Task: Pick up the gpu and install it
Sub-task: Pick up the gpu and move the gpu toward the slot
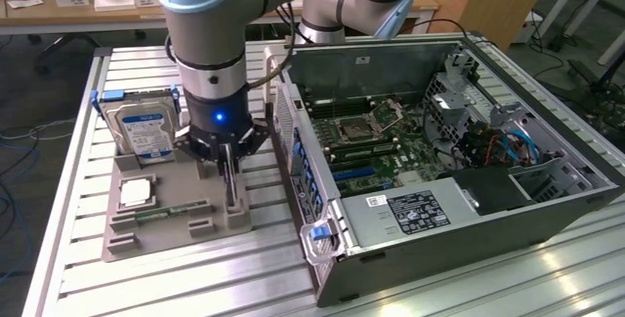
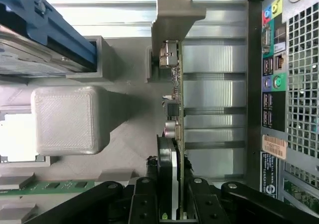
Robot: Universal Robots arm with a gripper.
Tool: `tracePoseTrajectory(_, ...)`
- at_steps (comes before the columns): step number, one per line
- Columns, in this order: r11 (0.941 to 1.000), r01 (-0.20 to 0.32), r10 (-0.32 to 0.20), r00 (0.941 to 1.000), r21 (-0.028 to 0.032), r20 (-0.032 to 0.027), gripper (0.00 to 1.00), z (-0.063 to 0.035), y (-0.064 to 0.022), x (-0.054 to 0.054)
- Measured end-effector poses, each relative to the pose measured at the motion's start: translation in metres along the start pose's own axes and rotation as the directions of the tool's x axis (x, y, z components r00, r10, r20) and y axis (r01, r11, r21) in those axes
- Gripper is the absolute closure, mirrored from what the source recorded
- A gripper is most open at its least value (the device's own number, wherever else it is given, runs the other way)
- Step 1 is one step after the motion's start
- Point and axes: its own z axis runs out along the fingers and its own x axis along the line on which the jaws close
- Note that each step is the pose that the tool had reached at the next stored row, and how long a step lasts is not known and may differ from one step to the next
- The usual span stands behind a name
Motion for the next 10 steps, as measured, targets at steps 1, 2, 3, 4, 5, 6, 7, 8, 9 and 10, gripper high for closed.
tracePoseTrajectory(1, 1.0, 0.0, 0.0, 1.0, 0.0, -0.0002, 0.72, -0.0035, 0.0001, 0.0)
tracePoseTrajectory(2, 1.0, 0.0, 0.0, 1.0, -0.0004, 0.0003, 0.72, -0.0067, 0.0003, 0.0)
tracePoseTrajectory(3, 1.0, 0.0, 0.0, 1.0, -0.0002, 0.0, 0.72, -0.0101, 0.0003, 0.0)
tracePoseTrajectory(4, 1.0, 0.0, 0.0, 1.0, -0.0004, 0.0001, 0.72, -0.0133, 0.0005, 0.0)
tracePoseTrajectory(5, 1.0, 0.0, 0.0, 1.0, -0.0006, 0.0002, 0.72, -0.0165, 0.0006, 0.0)
tracePoseTrajectory(6, 1.0, 0.0, 0.0, 1.0, -0.0005, 0.0, 0.72, -0.0195, 0.0008, 0.0)
tracePoseTrajectory(7, 1.0, 0.0, 0.0, 1.0, -0.0005, 0.0, 0.72, -0.0226, 0.0009, 0.0)
tracePoseTrajectory(8, 1.0, 0.0, 0.0, 1.0, -0.0005, 0.0001, 0.72, -0.0257, 0.001, 0.0)
tracePoseTrajectory(9, 1.0, 0.0, 0.0, 1.0, -0.0005, 0.0, 0.72, -0.0282, 0.0011, 0.0)
tracePoseTrajectory(10, 1.0, 0.0, 0.0, 1.0, -0.0005, 0.0001, 0.72, -0.0304, 0.0012, 0.0)
